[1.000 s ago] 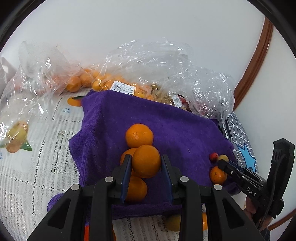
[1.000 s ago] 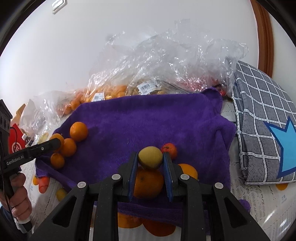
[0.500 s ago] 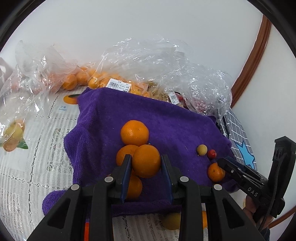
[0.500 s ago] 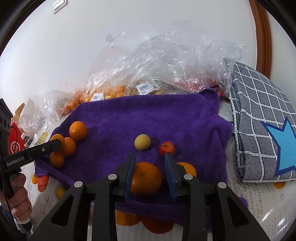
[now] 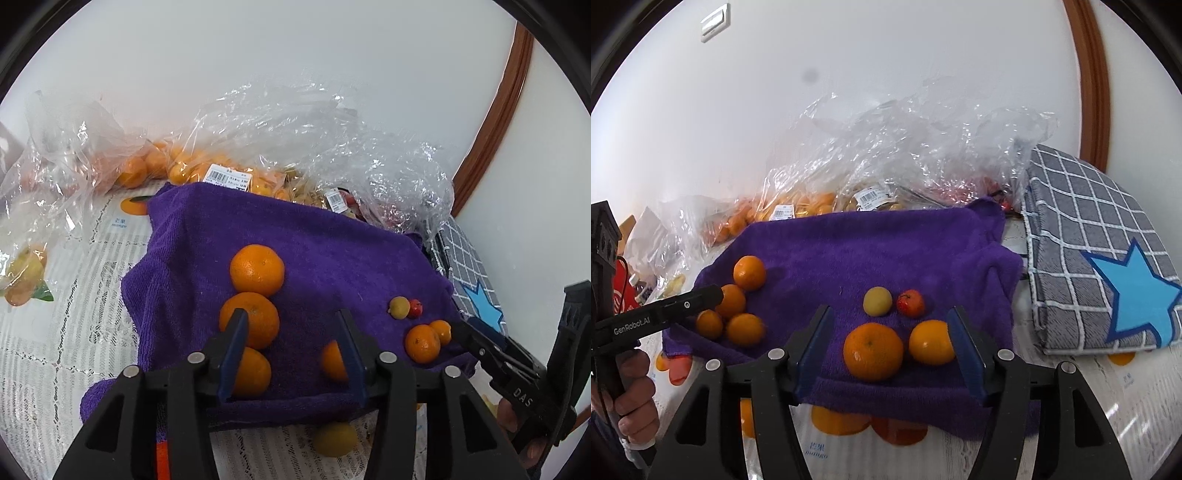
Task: Organize fruits
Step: 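Grasp an orange with the right gripper while the left grasps a yellow-green fruit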
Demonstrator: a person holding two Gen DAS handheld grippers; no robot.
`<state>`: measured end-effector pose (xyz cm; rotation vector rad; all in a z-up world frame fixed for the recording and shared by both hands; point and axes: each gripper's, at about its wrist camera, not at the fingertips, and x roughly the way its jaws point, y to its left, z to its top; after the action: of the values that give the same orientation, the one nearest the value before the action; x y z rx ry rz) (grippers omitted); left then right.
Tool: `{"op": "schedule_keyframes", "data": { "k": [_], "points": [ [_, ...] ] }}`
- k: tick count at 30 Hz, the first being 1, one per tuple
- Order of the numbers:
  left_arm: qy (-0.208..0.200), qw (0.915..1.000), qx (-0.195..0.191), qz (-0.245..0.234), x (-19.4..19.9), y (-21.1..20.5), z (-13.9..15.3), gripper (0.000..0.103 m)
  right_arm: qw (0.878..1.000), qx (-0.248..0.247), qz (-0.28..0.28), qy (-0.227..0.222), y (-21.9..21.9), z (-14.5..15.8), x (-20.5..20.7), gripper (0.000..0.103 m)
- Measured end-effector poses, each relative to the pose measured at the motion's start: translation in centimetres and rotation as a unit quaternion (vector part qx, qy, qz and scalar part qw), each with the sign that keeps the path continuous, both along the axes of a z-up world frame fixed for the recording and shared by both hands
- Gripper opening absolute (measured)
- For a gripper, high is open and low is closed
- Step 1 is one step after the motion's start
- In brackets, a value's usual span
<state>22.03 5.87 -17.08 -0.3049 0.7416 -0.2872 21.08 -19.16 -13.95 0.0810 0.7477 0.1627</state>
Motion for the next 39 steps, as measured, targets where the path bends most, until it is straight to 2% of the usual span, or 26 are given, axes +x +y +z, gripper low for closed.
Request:
{"op": "schedule_keyframes", "data": {
  "k": [5, 15, 23, 28, 34, 39],
  "points": [
    [-0.007, 0.9999, -0.011, 0.004, -0.4, 0.4, 0.4, 0.049, 1.0, -0.009, -0.009, 0.0, -0.1, 0.6, -1.5, 0.063],
    [-0.03, 0.9995, 0.008, 0.009, -2.1, 0.3, 0.7, 0.051, 0.999, -0.033, -0.004, 0.023, 0.3, 0.6, -4.7, 0.063],
    [-0.042, 0.9986, 0.022, 0.023, -4.5, 1.0, 0.8, 0.053, 0.999, -0.03, 0.001, 0.037, 0.6, 0.6, -6.9, 0.053],
    [-0.038, 0.9983, 0.027, 0.035, -5.8, 2.1, 0.4, 0.053, 0.998, -0.021, 0.027, 0.058, 1.9, -0.6, -7.7, 0.046],
    [-0.029, 0.9981, 0.03, 0.046, -6.8, 2.9, -0.1, 0.053, 0.994, -0.003, 0.079, 0.079, 4.7, -1.9, -7.2, 0.046],
    [-0.026, 0.9978, 0.043, 0.044, -7.2, 2.6, -0.4, 0.053, 0.99, -0.023, 0.113, 0.086, 7.5, -2.7, -6.2, 0.046]
  ]
}}
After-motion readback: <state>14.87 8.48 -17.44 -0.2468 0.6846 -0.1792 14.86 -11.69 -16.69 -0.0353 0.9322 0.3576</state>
